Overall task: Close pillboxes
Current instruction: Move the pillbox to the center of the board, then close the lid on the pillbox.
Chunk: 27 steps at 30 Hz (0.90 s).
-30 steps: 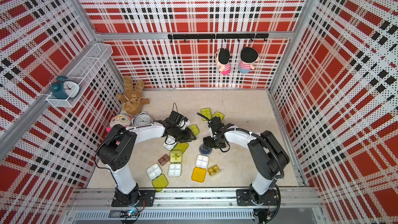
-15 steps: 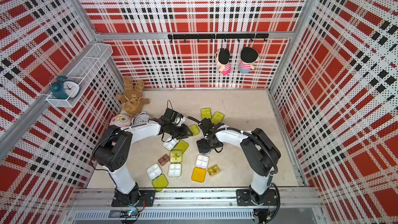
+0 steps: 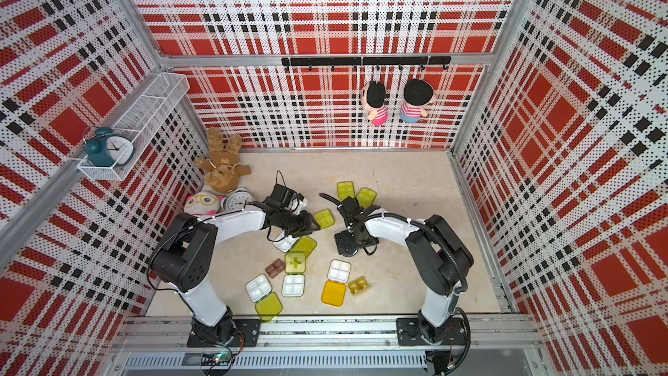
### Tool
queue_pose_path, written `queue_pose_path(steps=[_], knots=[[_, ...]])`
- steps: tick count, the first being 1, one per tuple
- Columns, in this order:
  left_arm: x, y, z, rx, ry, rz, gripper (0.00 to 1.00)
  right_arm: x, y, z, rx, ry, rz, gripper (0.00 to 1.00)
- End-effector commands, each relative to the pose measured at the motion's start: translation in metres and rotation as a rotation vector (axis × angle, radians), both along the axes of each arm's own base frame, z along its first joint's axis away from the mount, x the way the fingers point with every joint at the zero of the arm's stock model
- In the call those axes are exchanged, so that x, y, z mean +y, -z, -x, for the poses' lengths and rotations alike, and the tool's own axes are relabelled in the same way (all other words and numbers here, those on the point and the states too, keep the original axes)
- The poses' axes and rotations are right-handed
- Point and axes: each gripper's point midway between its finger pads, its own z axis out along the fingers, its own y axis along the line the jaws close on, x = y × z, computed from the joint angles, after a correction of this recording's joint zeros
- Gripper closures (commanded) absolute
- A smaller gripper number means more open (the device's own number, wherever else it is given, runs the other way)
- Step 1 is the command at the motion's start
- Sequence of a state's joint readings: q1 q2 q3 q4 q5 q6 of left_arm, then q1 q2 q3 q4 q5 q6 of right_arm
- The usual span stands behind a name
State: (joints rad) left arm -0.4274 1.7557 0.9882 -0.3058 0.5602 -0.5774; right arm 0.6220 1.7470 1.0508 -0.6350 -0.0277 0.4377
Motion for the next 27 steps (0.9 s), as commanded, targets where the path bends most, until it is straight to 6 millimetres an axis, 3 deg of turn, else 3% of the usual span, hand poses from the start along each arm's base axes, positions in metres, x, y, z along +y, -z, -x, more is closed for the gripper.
queue_pose_path(steps=[1, 6, 9, 13, 17, 22, 27], knots=[[-0.005, -0.016, -0.008, -0.043, 0.001, 0.027, 0.54, -0.048, 0.000, -0.013, -0.015, 0.094, 0.069, 0.00], [-0.012, -0.019, -0.006, -0.051, 0.014, 0.024, 0.52, -0.086, -0.017, -0.039, -0.064, 0.195, 0.050, 0.00], [-0.018, -0.021, -0.003, -0.066, 0.034, 0.009, 0.51, -0.080, -0.039, -0.043, -0.109, 0.190, -0.018, 0.00], [-0.031, -0.023, 0.004, -0.092, 0.088, -0.016, 0.49, -0.072, -0.066, -0.032, -0.120, 0.230, -0.112, 0.00], [-0.051, -0.027, 0.017, -0.126, 0.163, -0.015, 0.46, -0.060, -0.091, -0.005, -0.092, 0.290, -0.269, 0.01], [-0.081, -0.031, 0.040, -0.143, 0.265, 0.002, 0.45, -0.060, -0.099, 0.055, 0.013, 0.377, -0.371, 0.04], [-0.112, -0.045, 0.054, -0.163, 0.320, 0.032, 0.44, -0.054, -0.110, 0.108, 0.057, 0.349, -0.481, 0.10]])
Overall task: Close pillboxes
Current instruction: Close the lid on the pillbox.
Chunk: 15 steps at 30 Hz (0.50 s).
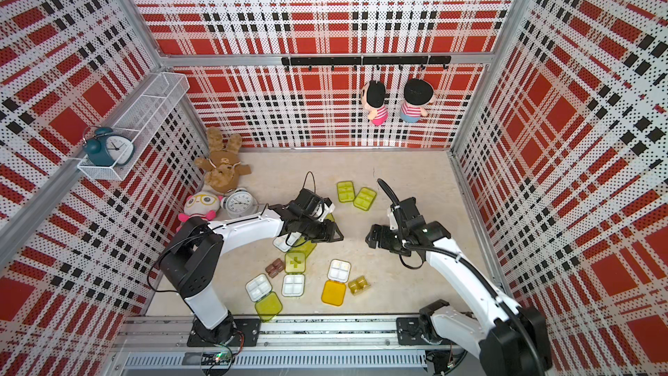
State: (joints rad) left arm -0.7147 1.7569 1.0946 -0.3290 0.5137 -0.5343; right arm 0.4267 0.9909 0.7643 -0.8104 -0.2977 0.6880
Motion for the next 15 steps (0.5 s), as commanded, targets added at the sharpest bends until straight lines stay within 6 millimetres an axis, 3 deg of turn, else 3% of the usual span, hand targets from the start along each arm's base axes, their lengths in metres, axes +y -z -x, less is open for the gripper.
queue_pose_path(steps=[1, 8, 15], knots=[[-0.023, -0.018, 0.001, -0.042, 0.026, 0.032, 0.44, 0.008, -0.002, 0.041, 0.098, -0.008, -0.093, 0.11], [-0.067, -0.040, 0.030, 0.021, -0.015, 0.132, 0.43, 0.005, 0.023, 0.114, 0.264, -0.062, -0.084, 0.26], [-0.076, -0.020, 0.057, 0.064, -0.051, 0.095, 0.46, 0.004, 0.061, 0.135, 0.314, -0.074, -0.118, 0.41]])
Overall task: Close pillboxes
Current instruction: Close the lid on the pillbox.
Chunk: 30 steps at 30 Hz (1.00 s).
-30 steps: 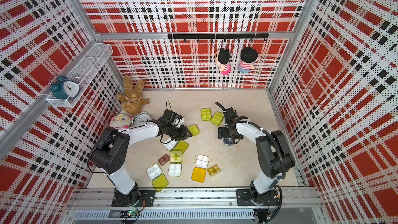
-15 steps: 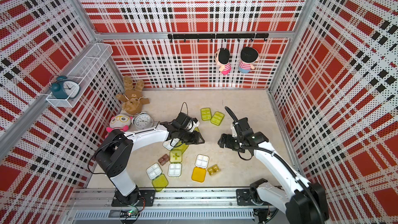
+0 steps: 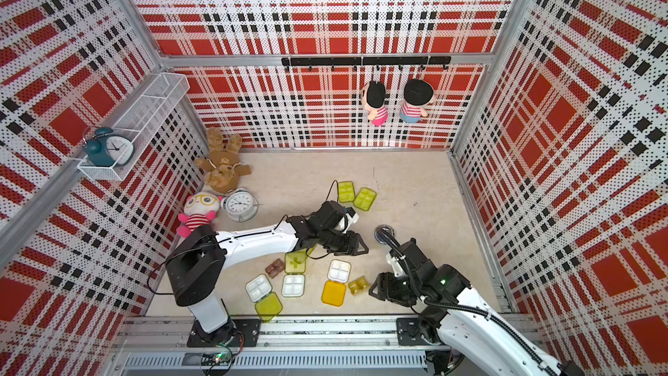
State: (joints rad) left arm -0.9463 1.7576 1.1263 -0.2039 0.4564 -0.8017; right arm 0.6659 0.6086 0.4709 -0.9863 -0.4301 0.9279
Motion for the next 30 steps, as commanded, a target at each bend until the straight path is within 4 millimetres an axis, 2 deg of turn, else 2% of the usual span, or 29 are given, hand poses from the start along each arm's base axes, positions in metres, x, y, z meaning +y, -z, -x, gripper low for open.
queue_pose_path(steps=[1, 4, 9, 11, 15, 21, 30], knots=[[-0.006, 0.005, 0.001, 0.019, -0.064, 0.011, 0.46, 0.004, 0.013, 0.005, 0.053, 0.024, -0.019, 0.42], [-0.012, 0.010, 0.003, 0.028, -0.064, 0.009, 0.50, 0.011, 0.014, -0.005, 0.022, 0.020, -0.029, 0.43], [-0.007, 0.031, 0.001, 0.036, -0.075, -0.038, 0.56, 0.021, 0.027, -0.018, 0.008, -0.001, -0.012, 0.45], [-0.008, 0.037, 0.002, 0.043, -0.072, -0.048, 0.58, 0.017, 0.028, -0.025, -0.005, -0.009, 0.046, 0.45], [-0.006, 0.048, 0.005, 0.050, -0.070, -0.073, 0.59, 0.021, 0.025, -0.035, -0.035, -0.010, 0.058, 0.45], [0.004, 0.061, 0.011, 0.066, -0.064, -0.108, 0.59, 0.024, 0.027, -0.041, -0.037, -0.019, 0.074, 0.45], [0.014, 0.058, 0.014, 0.060, -0.084, -0.118, 0.61, 0.028, 0.032, -0.048, -0.034, -0.019, 0.089, 0.45]])
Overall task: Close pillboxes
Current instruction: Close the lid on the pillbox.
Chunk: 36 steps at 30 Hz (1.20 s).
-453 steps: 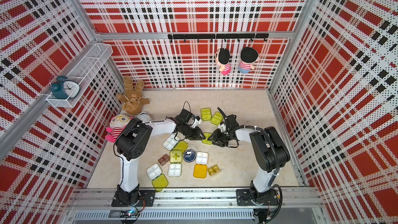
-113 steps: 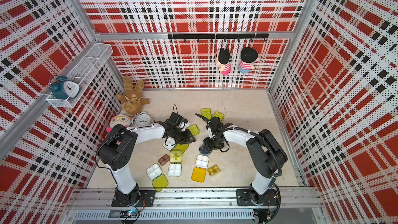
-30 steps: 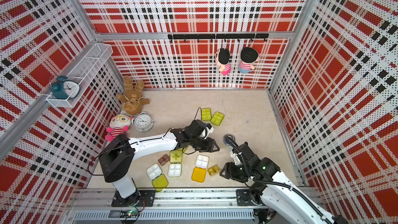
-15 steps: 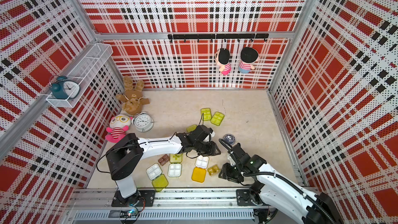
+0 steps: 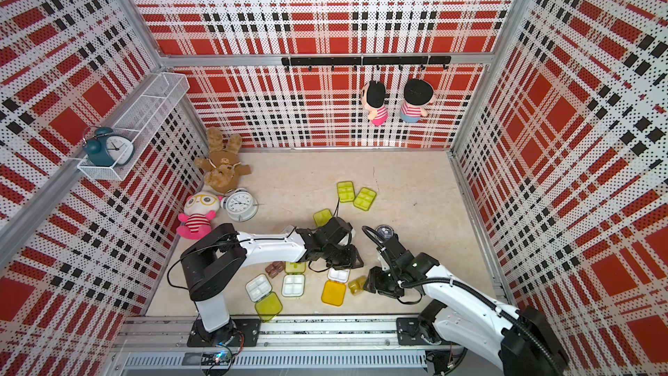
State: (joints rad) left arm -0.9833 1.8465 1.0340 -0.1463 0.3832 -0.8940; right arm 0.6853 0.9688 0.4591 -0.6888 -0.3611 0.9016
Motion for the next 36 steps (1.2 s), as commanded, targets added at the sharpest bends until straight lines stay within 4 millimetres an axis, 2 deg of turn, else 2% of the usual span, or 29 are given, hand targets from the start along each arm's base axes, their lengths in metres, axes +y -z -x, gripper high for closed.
queue_pose_path(steps=[1, 8, 14, 21, 36], knots=[[0.001, -0.009, -0.001, -0.030, -0.008, 0.014, 0.62, 0.006, -0.004, -0.010, -0.036, -0.005, -0.004, 0.45], [0.001, -0.019, -0.003, -0.043, -0.022, 0.029, 0.62, 0.002, 0.003, -0.013, -0.042, 0.005, 0.027, 0.45], [0.008, -0.016, 0.000, -0.035, -0.031, 0.018, 0.64, 0.003, -0.005, -0.022, -0.084, 0.019, 0.033, 0.45], [0.017, -0.014, -0.001, -0.037, -0.053, 0.000, 0.65, 0.008, -0.007, -0.027, -0.091, 0.021, 0.019, 0.45], [0.029, -0.008, -0.004, -0.032, -0.075, -0.007, 0.74, 0.024, 0.002, -0.035, -0.069, -0.022, 0.024, 0.45]])
